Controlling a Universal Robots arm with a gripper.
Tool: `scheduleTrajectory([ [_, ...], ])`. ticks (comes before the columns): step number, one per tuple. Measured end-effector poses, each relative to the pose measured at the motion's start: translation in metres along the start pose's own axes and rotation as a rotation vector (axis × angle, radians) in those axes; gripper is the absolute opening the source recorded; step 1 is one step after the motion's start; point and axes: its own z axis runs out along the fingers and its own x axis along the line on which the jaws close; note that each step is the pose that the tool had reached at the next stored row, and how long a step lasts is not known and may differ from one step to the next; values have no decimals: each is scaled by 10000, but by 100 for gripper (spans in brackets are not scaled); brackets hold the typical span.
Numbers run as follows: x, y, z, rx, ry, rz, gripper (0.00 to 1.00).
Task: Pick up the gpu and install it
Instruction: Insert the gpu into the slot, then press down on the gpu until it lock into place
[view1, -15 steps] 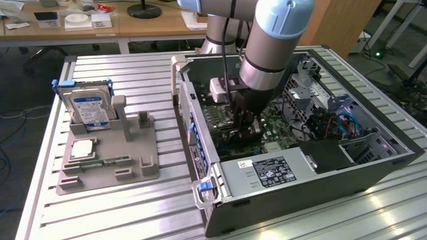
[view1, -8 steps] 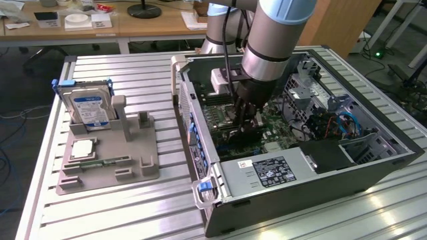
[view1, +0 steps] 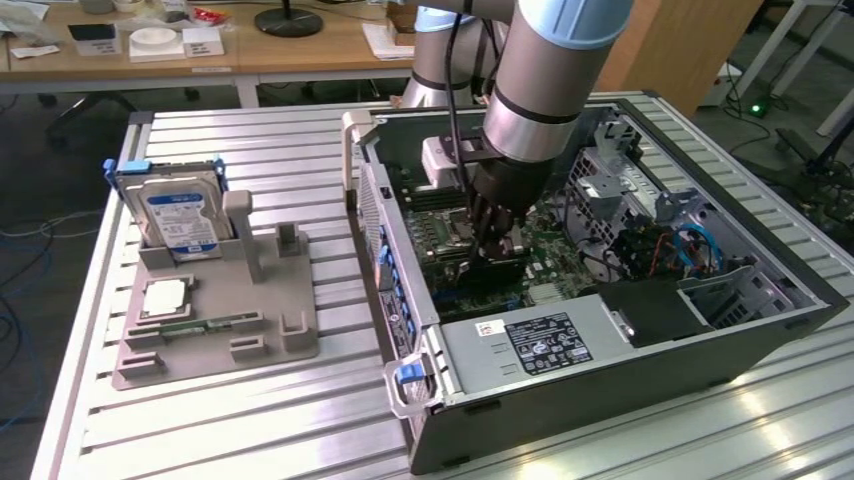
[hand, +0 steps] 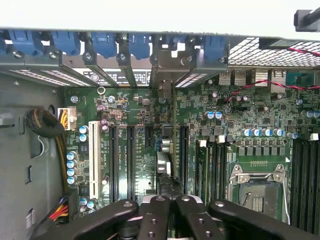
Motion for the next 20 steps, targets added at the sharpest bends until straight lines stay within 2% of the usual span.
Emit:
scheduleTrajectory([
  [1,0,0,0,0,0,1,10],
  [20,1,15,-1,-1,3,3,10],
])
